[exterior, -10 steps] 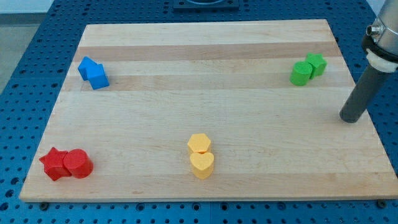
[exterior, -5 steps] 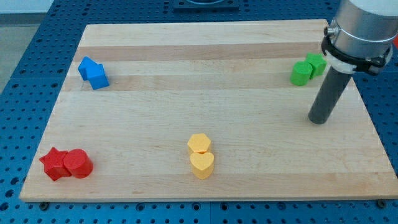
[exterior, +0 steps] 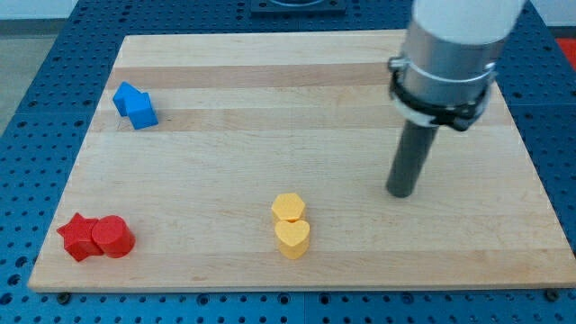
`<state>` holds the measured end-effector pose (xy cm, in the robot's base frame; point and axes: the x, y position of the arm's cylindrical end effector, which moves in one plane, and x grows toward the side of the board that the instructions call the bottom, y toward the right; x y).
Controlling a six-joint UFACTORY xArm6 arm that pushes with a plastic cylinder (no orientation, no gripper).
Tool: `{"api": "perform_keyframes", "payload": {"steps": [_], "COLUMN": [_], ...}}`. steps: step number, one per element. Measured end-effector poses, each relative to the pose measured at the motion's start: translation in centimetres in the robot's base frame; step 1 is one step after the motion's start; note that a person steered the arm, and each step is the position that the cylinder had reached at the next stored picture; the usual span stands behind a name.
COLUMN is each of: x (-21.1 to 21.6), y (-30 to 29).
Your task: Separate the green circle from the green star
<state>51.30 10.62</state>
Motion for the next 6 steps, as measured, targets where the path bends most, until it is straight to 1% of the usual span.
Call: {"api": "perform_keyframes", "payload": {"steps": [1,2,3,4,5,6], "x": [0.2,-0.6,-4.4,-4.6,-4.6,-4.6], "y": [-1.5,-1.5,-2.2,3.2,9.9,10.3]}}
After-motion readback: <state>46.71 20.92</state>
